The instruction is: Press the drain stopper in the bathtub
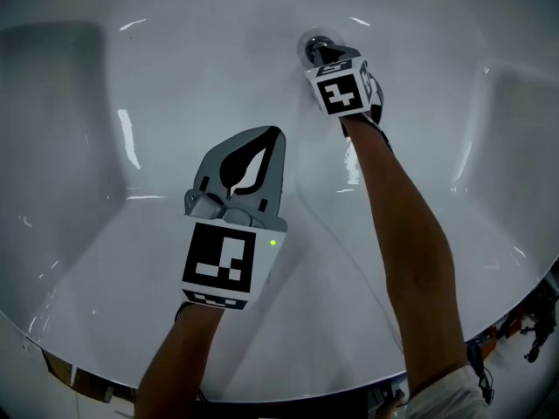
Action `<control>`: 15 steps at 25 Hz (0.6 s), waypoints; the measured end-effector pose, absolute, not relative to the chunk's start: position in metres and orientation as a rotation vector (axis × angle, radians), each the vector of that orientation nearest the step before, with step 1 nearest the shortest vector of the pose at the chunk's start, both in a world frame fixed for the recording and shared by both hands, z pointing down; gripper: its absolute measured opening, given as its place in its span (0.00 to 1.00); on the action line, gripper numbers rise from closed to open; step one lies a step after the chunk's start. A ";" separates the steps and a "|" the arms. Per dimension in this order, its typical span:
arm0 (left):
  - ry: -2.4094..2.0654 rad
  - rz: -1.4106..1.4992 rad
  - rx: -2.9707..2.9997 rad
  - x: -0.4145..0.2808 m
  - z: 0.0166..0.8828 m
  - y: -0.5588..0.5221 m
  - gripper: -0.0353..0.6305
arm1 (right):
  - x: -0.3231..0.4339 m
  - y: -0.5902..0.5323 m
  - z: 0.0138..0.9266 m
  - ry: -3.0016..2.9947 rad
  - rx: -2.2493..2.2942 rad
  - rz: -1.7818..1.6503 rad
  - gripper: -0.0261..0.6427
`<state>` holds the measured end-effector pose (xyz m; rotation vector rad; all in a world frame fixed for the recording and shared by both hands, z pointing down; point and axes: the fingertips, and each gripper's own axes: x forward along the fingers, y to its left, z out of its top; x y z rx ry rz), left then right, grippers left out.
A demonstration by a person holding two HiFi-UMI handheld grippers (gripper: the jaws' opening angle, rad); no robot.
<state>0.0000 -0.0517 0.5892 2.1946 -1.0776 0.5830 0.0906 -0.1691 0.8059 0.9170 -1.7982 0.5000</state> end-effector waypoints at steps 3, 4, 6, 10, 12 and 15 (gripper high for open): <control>-1.078 0.579 2.153 -0.001 0.592 -0.049 0.05 | 0.095 -0.169 0.811 -1.785 0.932 0.506 0.06; -1.075 0.579 2.148 0.000 0.593 -0.048 0.05 | 0.096 -0.169 0.812 -1.782 0.934 0.510 0.06; -1.064 0.580 2.159 0.002 0.595 -0.047 0.05 | 0.098 -0.170 0.813 -1.783 0.936 0.515 0.06; -1.061 0.582 2.122 0.004 0.598 -0.044 0.05 | 0.096 -0.170 0.814 -1.795 0.925 0.510 0.06; -1.055 0.580 2.129 0.005 0.598 -0.044 0.05 | 0.095 -0.170 0.813 -1.794 0.914 0.515 0.06; -1.038 0.580 2.183 0.005 0.599 -0.044 0.05 | 0.092 -0.170 0.812 -1.790 0.898 0.518 0.06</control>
